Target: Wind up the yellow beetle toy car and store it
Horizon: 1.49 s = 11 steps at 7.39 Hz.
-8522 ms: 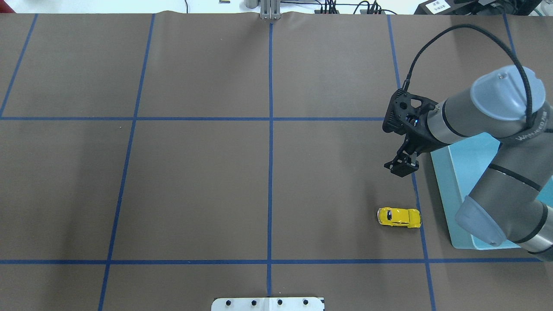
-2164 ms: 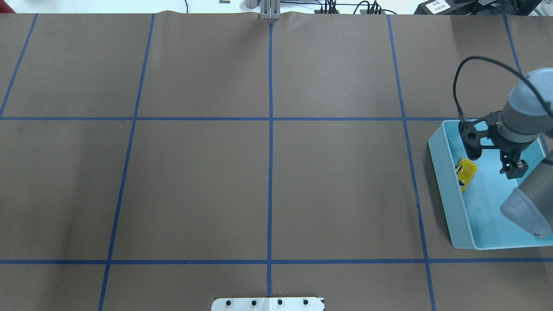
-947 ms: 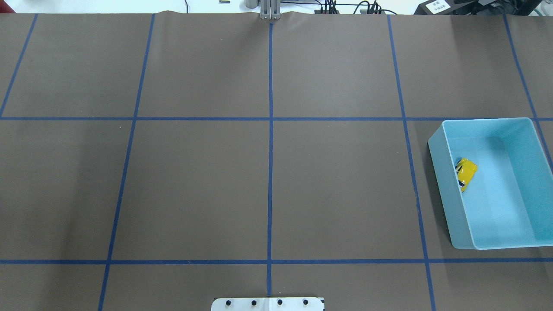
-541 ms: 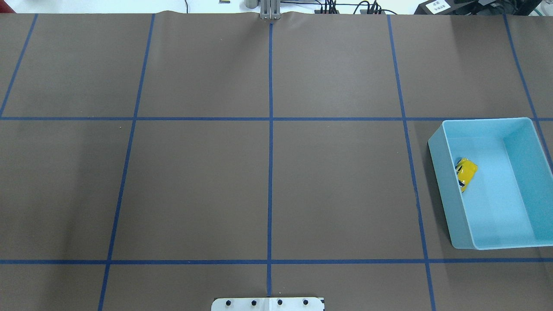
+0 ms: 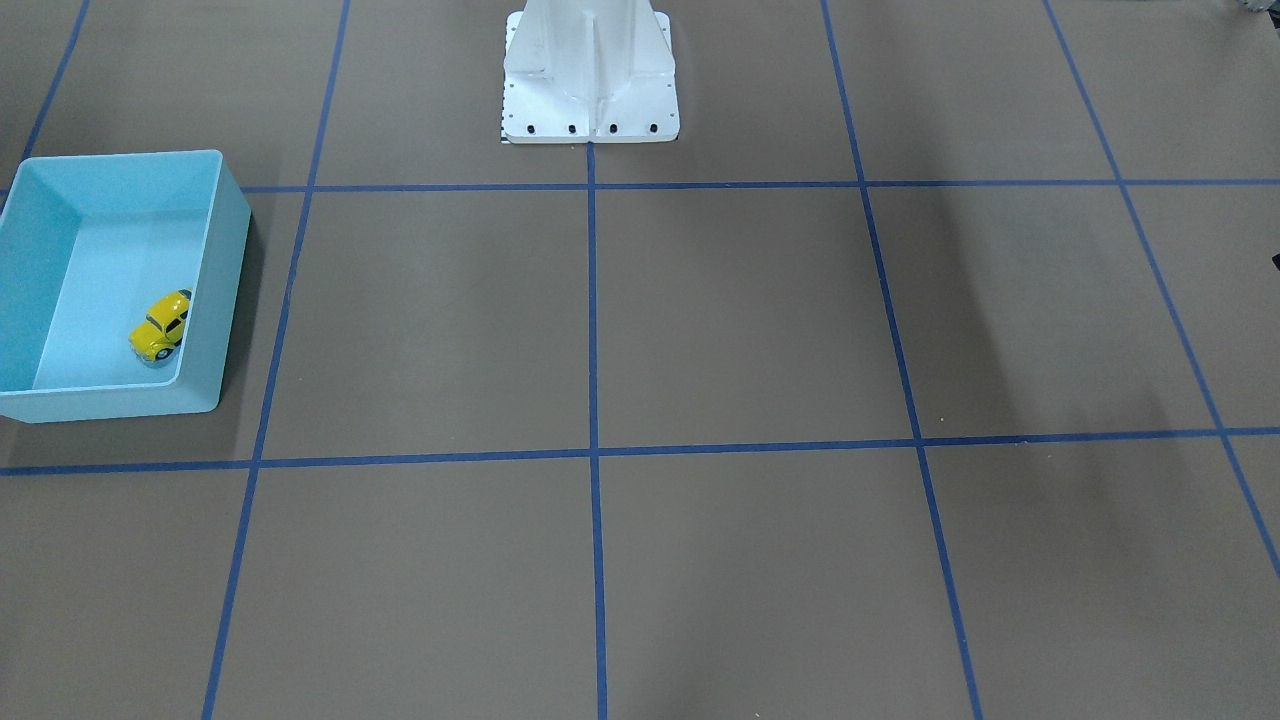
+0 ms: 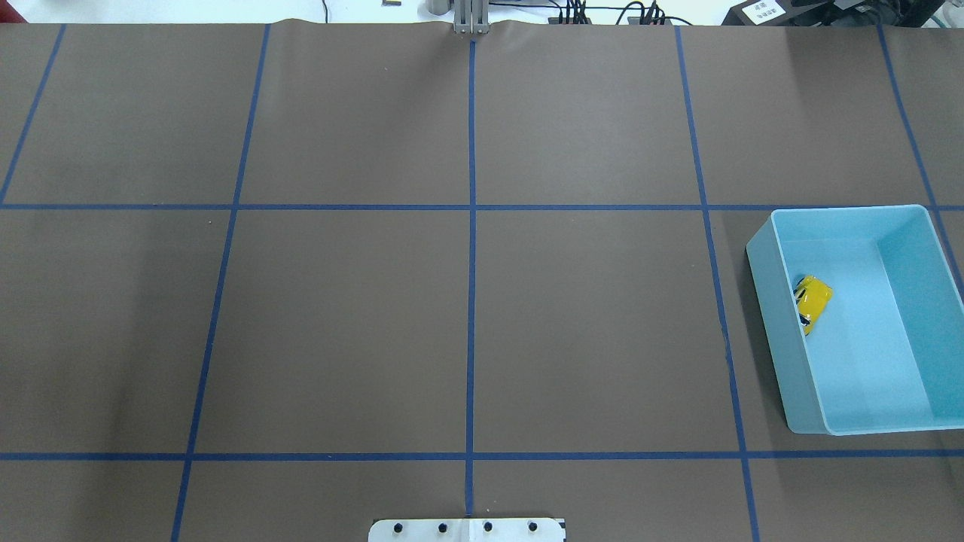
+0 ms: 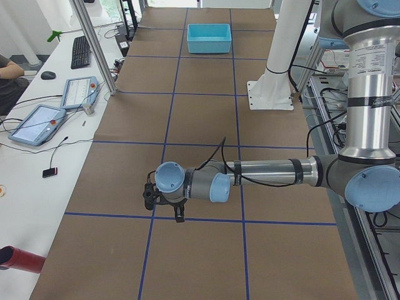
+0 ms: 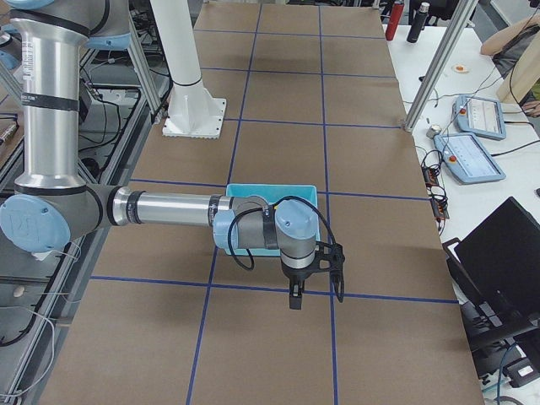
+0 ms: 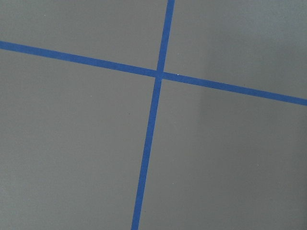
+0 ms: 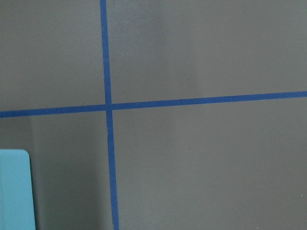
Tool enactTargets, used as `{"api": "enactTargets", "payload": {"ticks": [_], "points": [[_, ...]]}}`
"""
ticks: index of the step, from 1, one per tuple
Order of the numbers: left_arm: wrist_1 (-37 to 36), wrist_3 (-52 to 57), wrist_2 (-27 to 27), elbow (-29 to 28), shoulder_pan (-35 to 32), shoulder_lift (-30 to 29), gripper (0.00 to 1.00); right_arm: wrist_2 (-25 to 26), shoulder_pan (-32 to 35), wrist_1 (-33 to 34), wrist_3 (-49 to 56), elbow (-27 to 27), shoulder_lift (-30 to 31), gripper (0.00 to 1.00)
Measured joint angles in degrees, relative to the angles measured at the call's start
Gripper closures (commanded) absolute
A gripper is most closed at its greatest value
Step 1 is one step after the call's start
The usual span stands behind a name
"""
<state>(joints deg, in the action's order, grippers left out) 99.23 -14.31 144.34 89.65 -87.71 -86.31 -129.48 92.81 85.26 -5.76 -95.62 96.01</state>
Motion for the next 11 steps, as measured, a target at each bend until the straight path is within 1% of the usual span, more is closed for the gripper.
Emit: {"api": "enactTargets", "payload": {"ticks": [3,5,11], "points": [[0.00,0.06,-0.70,0.00,0.00,0.00,0.00,-0.34,0.00,-0.10,-0.03,0.13,1.16,0.01],[-0.02,0.07,-1.60,0.00,0.00,-0.05,0.00,-0.32,0.00,-0.12,-0.02,0.15,1.33,0.01],[-0.11,0.07,-2.12,0.00,0.00,-0.08,0.00,-0.59,0.18,-0.10,0.03,-0.37,1.41,0.01]]}}
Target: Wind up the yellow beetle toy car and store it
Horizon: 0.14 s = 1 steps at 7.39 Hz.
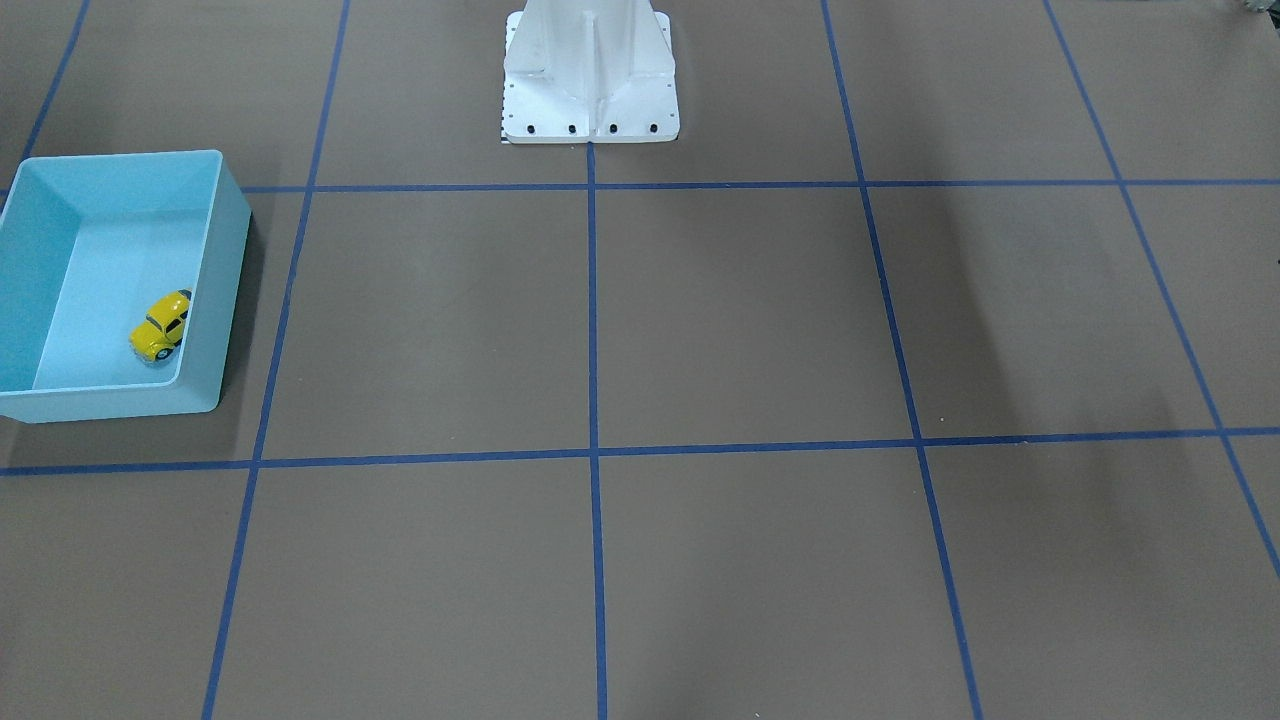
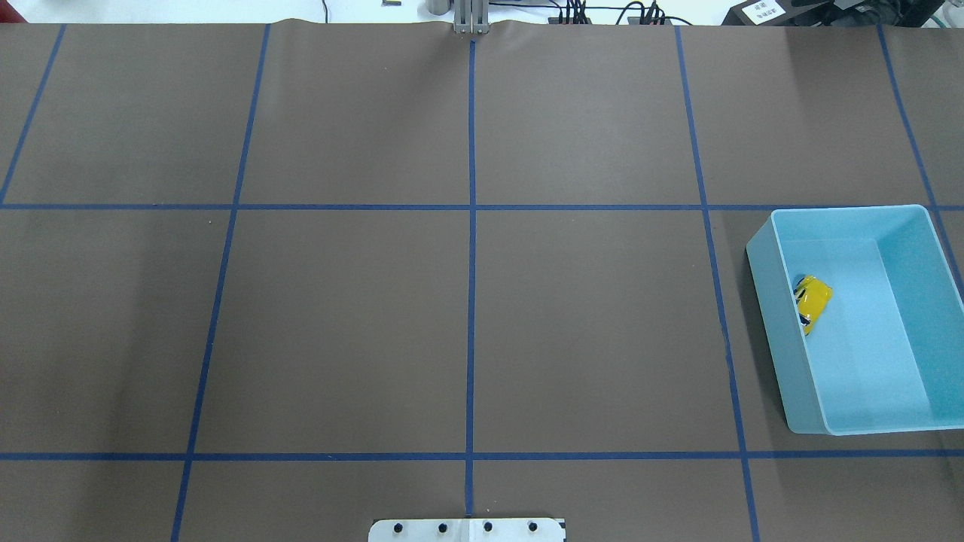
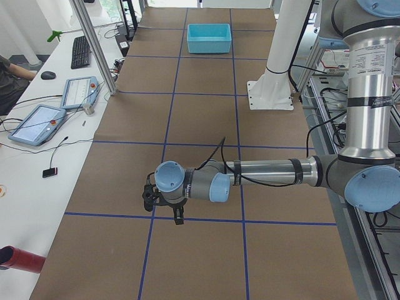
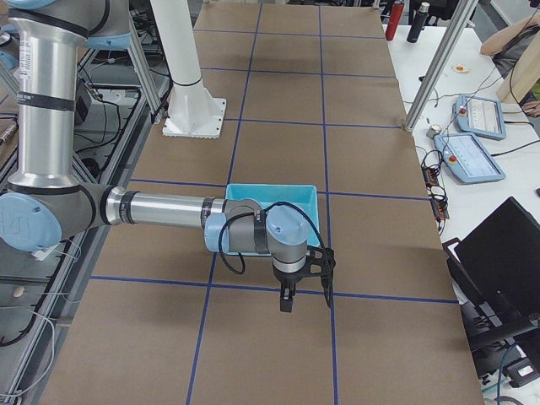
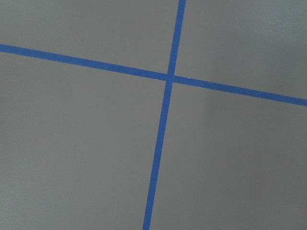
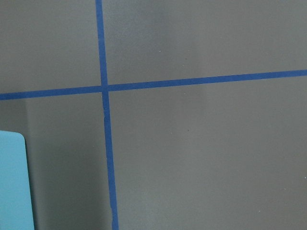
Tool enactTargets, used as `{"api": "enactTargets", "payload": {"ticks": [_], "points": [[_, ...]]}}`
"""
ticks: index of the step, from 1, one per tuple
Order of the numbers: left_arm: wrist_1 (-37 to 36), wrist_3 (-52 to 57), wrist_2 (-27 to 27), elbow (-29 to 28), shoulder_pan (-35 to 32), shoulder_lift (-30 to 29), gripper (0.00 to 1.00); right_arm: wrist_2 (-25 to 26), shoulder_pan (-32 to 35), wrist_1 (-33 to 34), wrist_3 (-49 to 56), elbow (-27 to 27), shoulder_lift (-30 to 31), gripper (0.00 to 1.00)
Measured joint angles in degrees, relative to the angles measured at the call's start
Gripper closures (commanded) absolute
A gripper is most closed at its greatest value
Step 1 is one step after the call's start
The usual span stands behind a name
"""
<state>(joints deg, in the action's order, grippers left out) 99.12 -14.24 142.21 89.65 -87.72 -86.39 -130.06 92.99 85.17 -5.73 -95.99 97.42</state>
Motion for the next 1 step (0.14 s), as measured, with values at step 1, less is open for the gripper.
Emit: {"api": "enactTargets", "payload": {"ticks": [1], "points": [[-0.04,0.00,0.00,0.00,0.00,0.04,0.00,-0.06,0.14,0.00,-0.04,0.00,0.03,0.01]]}}
